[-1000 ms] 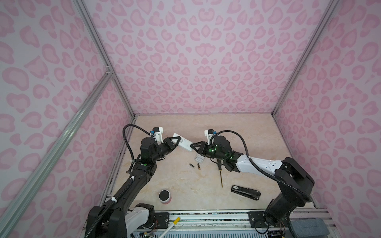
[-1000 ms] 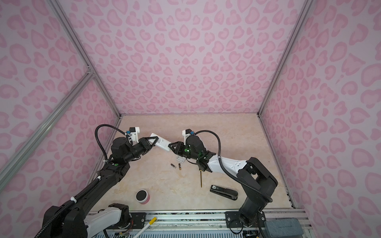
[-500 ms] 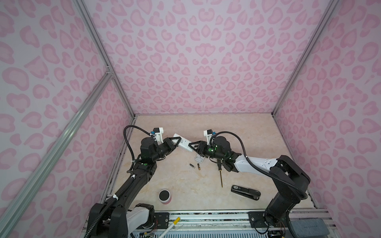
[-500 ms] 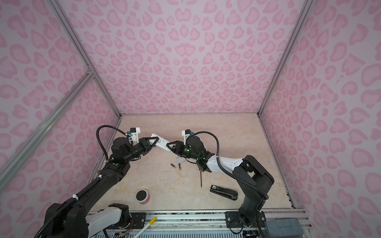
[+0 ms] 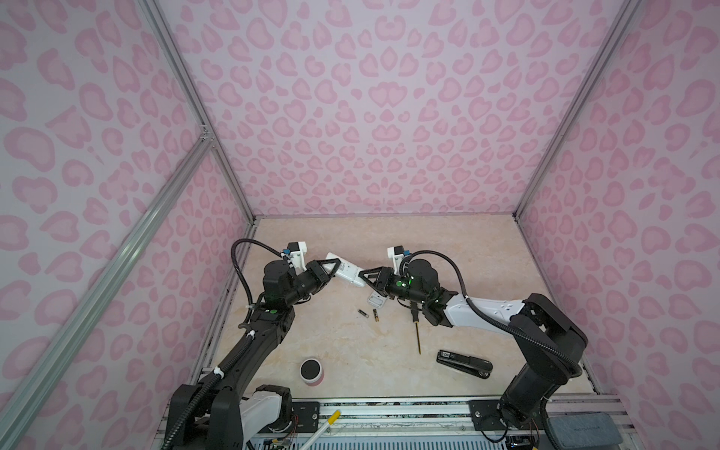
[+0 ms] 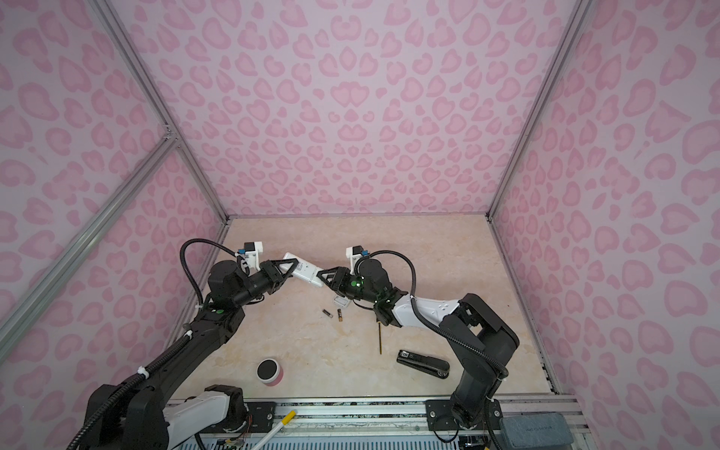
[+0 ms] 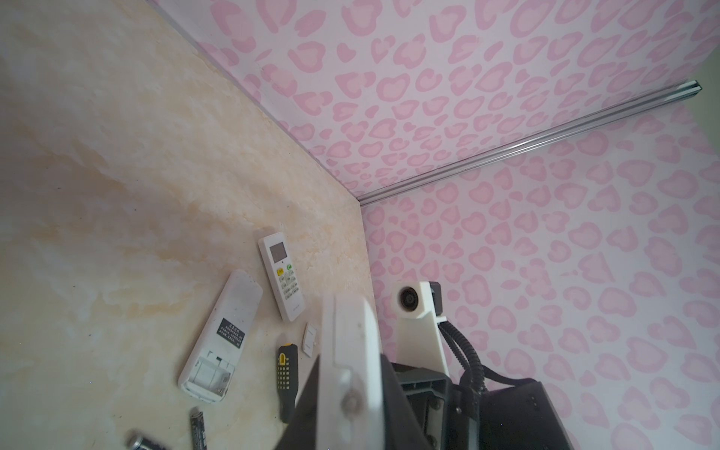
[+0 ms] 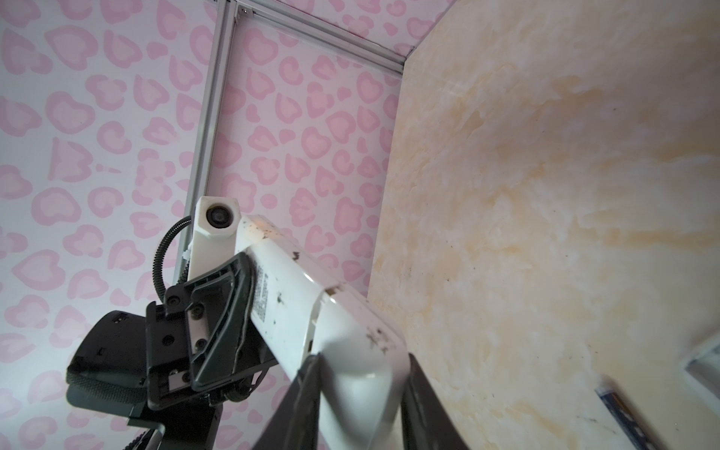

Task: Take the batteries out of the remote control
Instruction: 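Pull the battery cover off the remote with the right gripper while the left holds it, then drop the cover, grasp the screwdriver with the right gripper while the left lowers remote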

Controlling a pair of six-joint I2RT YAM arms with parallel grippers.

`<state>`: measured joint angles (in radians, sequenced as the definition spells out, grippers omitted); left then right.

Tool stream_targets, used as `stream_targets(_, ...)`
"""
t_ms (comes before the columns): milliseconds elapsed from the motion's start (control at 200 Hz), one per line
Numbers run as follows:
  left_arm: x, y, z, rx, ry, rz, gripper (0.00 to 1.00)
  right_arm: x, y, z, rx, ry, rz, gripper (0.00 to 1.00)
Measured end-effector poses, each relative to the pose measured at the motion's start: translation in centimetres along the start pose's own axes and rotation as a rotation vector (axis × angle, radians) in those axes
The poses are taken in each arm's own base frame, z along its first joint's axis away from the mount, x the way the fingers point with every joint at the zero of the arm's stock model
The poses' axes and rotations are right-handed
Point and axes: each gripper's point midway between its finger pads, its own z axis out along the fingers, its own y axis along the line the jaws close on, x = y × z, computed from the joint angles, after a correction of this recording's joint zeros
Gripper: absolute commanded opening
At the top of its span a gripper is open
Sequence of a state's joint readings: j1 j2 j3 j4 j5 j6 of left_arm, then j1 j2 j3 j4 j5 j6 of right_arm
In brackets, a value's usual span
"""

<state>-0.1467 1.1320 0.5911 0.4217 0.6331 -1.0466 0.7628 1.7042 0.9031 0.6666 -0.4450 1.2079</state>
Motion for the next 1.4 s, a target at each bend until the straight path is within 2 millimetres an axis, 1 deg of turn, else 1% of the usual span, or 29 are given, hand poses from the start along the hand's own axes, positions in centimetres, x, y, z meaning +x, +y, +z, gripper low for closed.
stream_targets(65, 0.1, 0.2, -0.1, -0.002, 0.005, -0.004, 0.04, 0.1, -0.3, 0.0, 0.009, 0.004, 0.003, 0.39)
stream_targets(200, 0.1, 0.5, -0.2, -0.006, 0.006, -0.009, 0.04, 0.3, -0.4, -0.1, 0.009, 0.01, 0.004, 0.22)
stream_targets(250, -0.1, 0.7, -0.3, -0.01, 0.002, -0.007, 0.04, 0.2, -0.4, -0.1, 0.007, 0.009, 0.005, 0.18)
stream_targets(350, -0.1, 1.2, -0.4, -0.022, -0.001, -0.012, 0.04, 0.1, 0.1, -0.2, -0.009, 0.005, -0.001, 0.16)
stream_targets(500, 0.2, 2.2, -0.3, -0.039, 0.003, -0.025, 0.04, 0.2, 0.1, -0.2, -0.003, 0.015, 0.002, 0.12)
stream_targets(610, 0.4, 2.9, -0.2, -0.052, 0.011, -0.033, 0.04, 0.1, 0.4, 0.0, -0.012, 0.016, -0.007, 0.1)
stream_targets(735, 0.5, 3.4, -0.2, -0.064, 0.017, -0.036, 0.04, 0.1, 0.1, 0.4, -0.019, 0.017, -0.006, 0.07)
stream_targets(895, 0.5, 4.4, -0.1, -0.083, 0.022, -0.052, 0.04, 0.0, -0.3, 1.1, -0.028, 0.021, 0.004, 0.01)
stream_targets(1005, 0.6, 5.8, -0.4, -0.103, 0.032, -0.082, 0.04, 0.0, -0.7, 1.4, -0.024, 0.035, 0.01, 0.0)
stream_targets(1050, 0.5, 6.4, -0.7, -0.108, 0.031, -0.096, 0.04, -0.3, -1.0, 1.5, -0.015, 0.032, 0.013, 0.0)
stream_targets(1180, 0.5, 8.9, -1.5, -0.152, 0.025, -0.138, 0.04, -1.5, -2.0, 1.8, 0.02, 0.02, 0.004, 0.0)
stream_targets(1285, 1.4, 10.7, -1.6, -0.183, 0.049, -0.161, 0.04, -2.7, -3.1, 2.6, 0.072, 0.023, -0.036, 0.0)
stream_targets(1400, 2.9, 13.1, -1.6, -0.238, 0.095, -0.192, 0.04, -4.3, -5.2, 4.5, 0.202, 0.037, -0.152, 0.0)
